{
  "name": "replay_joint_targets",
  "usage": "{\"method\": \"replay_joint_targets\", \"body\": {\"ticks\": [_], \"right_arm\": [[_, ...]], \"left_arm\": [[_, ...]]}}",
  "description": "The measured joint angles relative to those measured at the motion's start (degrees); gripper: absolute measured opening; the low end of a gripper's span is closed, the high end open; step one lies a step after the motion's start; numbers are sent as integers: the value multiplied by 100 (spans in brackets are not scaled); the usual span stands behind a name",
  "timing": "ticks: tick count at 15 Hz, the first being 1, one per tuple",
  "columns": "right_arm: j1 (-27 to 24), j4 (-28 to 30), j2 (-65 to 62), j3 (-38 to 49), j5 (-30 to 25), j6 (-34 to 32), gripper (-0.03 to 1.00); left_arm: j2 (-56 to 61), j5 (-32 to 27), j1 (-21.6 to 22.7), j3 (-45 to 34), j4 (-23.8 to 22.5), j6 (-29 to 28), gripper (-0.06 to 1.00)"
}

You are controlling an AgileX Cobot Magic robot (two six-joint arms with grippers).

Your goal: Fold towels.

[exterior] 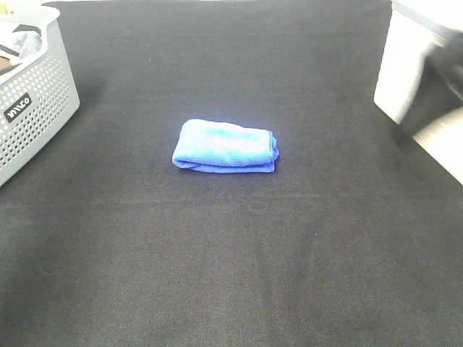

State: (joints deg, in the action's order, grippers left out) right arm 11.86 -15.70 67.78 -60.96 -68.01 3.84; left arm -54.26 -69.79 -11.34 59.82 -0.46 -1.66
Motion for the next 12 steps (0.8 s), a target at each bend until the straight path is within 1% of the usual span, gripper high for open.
{"method": "replay_joint_targets", "body": {"ticks": [2, 3, 4, 6, 7, 8, 9, 10, 12], "right_arm": [[0, 52, -1094, 945, 229, 0, 94], [0, 160, -1965, 1536, 252, 0, 94], [0, 212, -2275, 1679, 258, 0, 94], [0, 470, -3375, 2212, 269, 0, 94], [0, 665, -4223, 2492, 327, 0, 94], [0, 722, -4475, 2550, 350, 0, 94], [0, 865, -5099, 2744, 418, 69, 94], [0, 905, -5414, 2836, 504, 160, 94], [0, 934, -5833, 3008, 653, 258, 94]], "left_arm": [[1197, -6, 0, -751, 46, 0, 65], [1799, -11, 0, -1100, 92, 0, 65], [2469, -11, 0, -1392, 103, 11, 65], [3587, -17, 0, -1776, 103, 201, 65], [4263, -17, 0, -2000, 109, 332, 65], [4429, -11, 0, -2051, 109, 372, 65], [4773, 103, 0, -2177, 126, 458, 65], [5065, 401, 0, -2378, 138, 630, 65], [5134, 710, 0, -2710, 269, 819, 65]]}}
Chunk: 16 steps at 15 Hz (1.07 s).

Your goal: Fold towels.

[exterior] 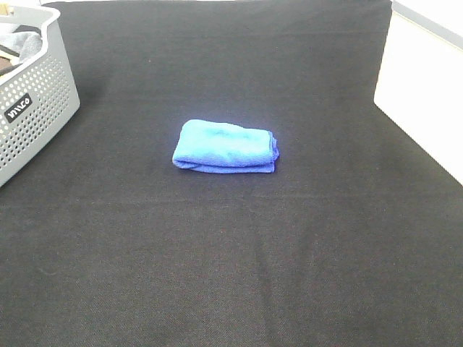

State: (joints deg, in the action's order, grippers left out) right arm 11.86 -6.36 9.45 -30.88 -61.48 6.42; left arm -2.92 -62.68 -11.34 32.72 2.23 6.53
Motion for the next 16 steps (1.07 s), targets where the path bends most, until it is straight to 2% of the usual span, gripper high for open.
{"method": "replay_joint_targets", "body": {"ticks": [4, 16], "right_arm": [[0, 0, -40, 172, 29, 6, 94], [0, 11, -40, 178, 29, -6, 94]], "left_arm": [[0, 201, 0, -350, 275, 361, 65], [0, 218, 0, -350, 544, 521, 65]]}}
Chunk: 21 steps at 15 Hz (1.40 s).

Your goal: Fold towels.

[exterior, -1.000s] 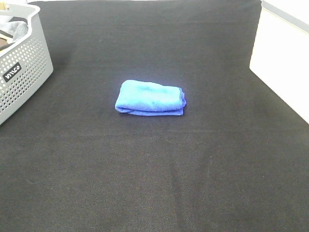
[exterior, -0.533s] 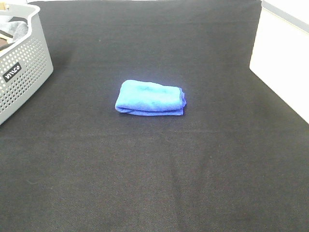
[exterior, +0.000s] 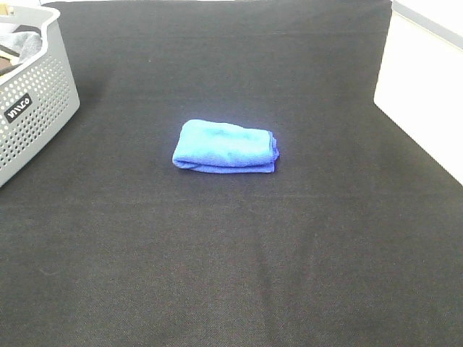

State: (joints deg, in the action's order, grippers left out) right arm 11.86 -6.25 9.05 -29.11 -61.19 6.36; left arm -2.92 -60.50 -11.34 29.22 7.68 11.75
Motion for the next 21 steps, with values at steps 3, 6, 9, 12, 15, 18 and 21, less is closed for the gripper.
{"method": "replay_joint_targets", "body": {"ticks": [3, 6, 9, 12, 15, 18, 21], "right_arm": [[0, 0, 0, 0, 0, 0, 94], [-183, -17, 0, 0, 0, 0, 94], [-928, -46, -29, 0, 0, 0, 94], [-1192, -103, -430, 0, 11, 0, 94], [-1192, -178, -894, 6, 11, 0, 94], [-1192, -195, -945, 6, 11, 0, 94], [-1192, -212, -945, 6, 11, 0, 94]], "left_arm": [[0, 0, 0, 0, 0, 11, 65], [0, 0, 183, 0, 6, 11, 65], [0, 0, 854, 0, 6, 11, 65], [11, 0, 1134, 0, 6, 11, 65], [298, 6, 1134, 0, 11, 11, 65], [309, 0, 1134, 0, 17, 11, 65], [321, 0, 1134, 0, 17, 11, 65]]}}
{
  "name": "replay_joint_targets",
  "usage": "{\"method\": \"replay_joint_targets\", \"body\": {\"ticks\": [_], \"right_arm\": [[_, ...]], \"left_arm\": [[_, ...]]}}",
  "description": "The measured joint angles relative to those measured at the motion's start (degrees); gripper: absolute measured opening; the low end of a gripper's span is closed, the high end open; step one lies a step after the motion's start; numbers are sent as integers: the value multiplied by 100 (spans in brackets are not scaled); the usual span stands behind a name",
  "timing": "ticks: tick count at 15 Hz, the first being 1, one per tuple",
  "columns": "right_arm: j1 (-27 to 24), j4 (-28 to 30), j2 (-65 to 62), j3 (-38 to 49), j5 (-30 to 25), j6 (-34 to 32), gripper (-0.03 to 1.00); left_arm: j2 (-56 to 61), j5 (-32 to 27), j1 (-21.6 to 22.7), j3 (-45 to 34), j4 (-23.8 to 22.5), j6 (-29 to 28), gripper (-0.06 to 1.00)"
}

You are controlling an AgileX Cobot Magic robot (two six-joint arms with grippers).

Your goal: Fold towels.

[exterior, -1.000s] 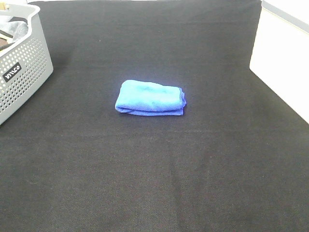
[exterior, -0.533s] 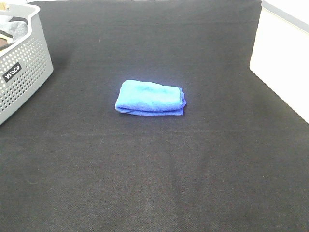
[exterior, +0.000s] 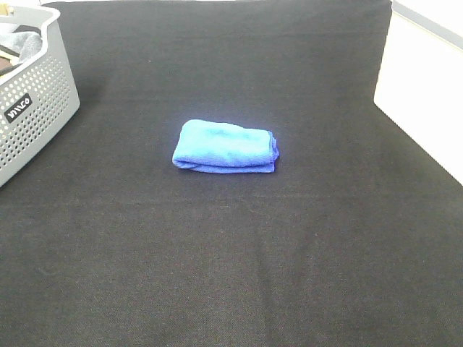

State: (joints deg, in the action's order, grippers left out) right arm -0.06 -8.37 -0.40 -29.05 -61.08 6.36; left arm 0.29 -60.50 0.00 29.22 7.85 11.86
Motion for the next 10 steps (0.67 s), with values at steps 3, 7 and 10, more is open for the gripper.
{"method": "replay_joint_targets", "body": {"ticks": [3, 7, 10], "right_arm": [[0, 0, 0, 0, 0, 0, 94], [0, 0, 0, 0, 0, 0, 94], [0, 0, 0, 0, 0, 0, 94]], "left_arm": [[0, 0, 0, 0, 0, 0, 65], [0, 0, 0, 0, 0, 0, 65], [0, 0, 0, 0, 0, 0, 66]]}}
